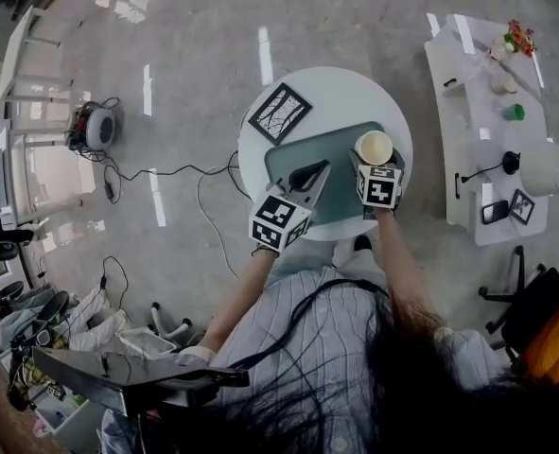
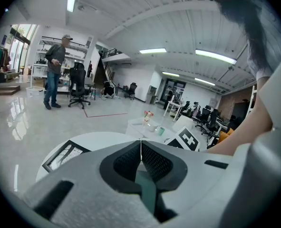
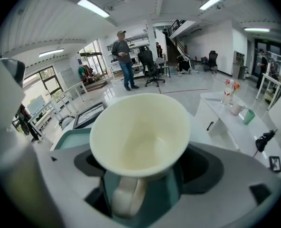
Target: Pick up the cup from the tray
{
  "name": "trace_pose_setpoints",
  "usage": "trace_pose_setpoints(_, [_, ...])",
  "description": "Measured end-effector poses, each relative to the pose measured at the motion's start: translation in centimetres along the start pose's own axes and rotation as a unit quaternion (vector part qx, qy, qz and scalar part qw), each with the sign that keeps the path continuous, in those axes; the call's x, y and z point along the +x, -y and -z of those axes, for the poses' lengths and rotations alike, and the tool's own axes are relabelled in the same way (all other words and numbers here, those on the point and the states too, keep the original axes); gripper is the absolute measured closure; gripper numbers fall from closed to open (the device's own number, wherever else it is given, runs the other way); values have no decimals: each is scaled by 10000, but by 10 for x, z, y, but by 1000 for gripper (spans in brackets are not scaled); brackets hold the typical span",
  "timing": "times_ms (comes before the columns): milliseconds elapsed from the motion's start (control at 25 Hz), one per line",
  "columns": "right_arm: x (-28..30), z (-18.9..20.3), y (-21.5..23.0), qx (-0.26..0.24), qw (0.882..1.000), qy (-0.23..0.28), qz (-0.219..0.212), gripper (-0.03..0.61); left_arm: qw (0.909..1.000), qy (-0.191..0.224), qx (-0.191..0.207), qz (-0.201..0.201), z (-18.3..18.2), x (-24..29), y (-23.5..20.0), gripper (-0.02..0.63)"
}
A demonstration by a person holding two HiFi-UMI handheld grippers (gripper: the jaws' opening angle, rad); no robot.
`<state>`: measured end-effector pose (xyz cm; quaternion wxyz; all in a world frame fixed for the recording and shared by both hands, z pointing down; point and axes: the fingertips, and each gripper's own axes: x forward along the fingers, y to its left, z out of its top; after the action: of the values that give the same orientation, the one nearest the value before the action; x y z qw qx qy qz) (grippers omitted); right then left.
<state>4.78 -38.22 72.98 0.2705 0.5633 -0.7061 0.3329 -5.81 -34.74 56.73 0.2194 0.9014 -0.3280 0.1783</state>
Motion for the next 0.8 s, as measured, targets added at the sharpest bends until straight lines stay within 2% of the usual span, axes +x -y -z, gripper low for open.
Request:
trace_pose_setpoints(400, [-1,3,-1,-216,9997,3,-98,167,9999,34,-19,-125,4,-7,-2,600])
trace_pose_setpoints(800, [-33,-2,-13,-222,9989,118,-386,167,9992,192,-35,-348,2,-24,2,600])
